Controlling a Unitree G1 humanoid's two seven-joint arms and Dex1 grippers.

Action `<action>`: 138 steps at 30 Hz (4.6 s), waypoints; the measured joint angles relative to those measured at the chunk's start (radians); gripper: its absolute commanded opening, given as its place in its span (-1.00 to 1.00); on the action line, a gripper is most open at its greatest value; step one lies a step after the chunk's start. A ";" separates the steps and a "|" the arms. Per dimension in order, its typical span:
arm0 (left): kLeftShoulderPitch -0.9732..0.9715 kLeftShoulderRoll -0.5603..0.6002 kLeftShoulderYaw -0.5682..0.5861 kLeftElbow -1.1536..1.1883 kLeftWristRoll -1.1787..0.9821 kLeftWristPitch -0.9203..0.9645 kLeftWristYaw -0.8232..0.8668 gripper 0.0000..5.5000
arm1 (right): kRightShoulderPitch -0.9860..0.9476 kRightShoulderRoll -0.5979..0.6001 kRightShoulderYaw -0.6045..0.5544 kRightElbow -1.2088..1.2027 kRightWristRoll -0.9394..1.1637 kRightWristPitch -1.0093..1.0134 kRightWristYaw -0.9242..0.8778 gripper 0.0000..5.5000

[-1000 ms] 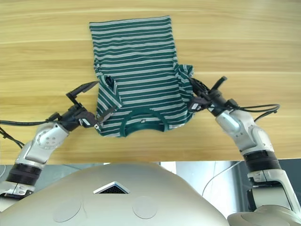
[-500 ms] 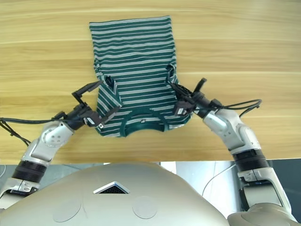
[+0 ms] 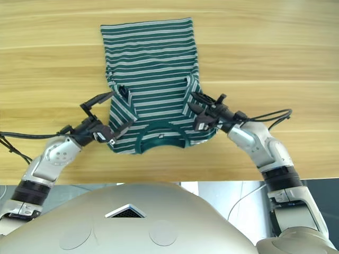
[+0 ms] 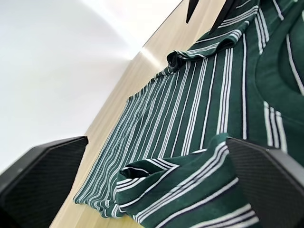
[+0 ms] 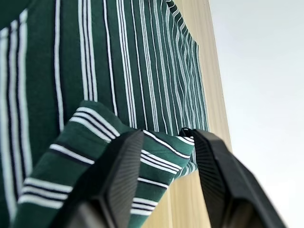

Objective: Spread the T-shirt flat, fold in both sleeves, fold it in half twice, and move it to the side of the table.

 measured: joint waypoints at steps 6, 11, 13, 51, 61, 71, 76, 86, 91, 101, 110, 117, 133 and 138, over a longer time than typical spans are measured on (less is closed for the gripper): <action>0.003 0.019 -0.005 -0.005 0.000 0.001 -0.031 0.96 | 0.002 -0.002 -0.007 0.001 -0.007 0.009 -0.001 0.17; 0.008 0.043 -0.027 -0.003 0.019 0.005 -0.055 0.96 | 0.055 -0.022 -0.086 0.004 0.093 0.019 0.001 0.17; 0.012 0.071 -0.031 -0.011 0.018 0.006 -0.069 0.96 | 0.066 -0.020 -0.152 -0.039 0.216 0.002 0.001 0.17; 0.404 0.313 0.461 -0.190 0.096 0.096 -0.151 0.96 | 0.397 -0.186 -0.251 -0.124 0.079 -0.095 0.119 0.17; 0.306 0.323 0.260 -0.238 0.024 0.049 -0.243 0.96 | 0.420 -0.198 -0.223 -0.173 0.084 -0.092 0.132 0.17; 0.235 0.348 0.177 -0.192 0.005 0.012 -0.262 0.62 | 0.433 -0.200 -0.229 -0.192 0.085 -0.077 0.136 0.18; 0.227 0.362 0.152 -0.171 -0.004 0.001 -0.264 0.29 | 0.432 -0.204 -0.231 -0.196 0.085 -0.076 0.146 0.18; 0.218 0.376 0.121 -0.140 -0.003 -0.017 -0.267 -0.30 | 0.462 -0.220 -0.214 -0.243 0.095 -0.081 0.170 0.18; 0.217 0.382 0.112 -0.139 -0.001 -0.017 -0.271 -0.59 | 0.472 -0.220 -0.206 -0.260 0.101 -0.077 0.177 0.18; 0.229 0.381 0.108 -0.143 0.012 -0.012 -0.273 -0.99 | 0.417 -0.221 -0.164 -0.242 0.116 -0.088 0.205 0.18; 0.222 0.354 0.107 -0.159 0.020 0.014 -0.269 -0.99 | 0.361 -0.222 -0.117 -0.231 0.115 -0.102 0.217 0.18; 0.198 0.340 0.096 -0.160 0.036 0.020 -0.271 -0.99 | 0.335 -0.224 -0.079 -0.218 0.112 -0.109 0.221 -0.09; 0.214 0.336 0.087 -0.167 0.018 0.020 -0.263 -0.99 | 0.306 -0.224 -0.069 -0.158 0.083 -0.102 0.211 -1.00; 0.237 0.328 0.085 -0.166 -0.019 0.006 -0.265 -0.99 | 0.298 -0.220 -0.069 -0.136 0.086 -0.110 0.194 -1.00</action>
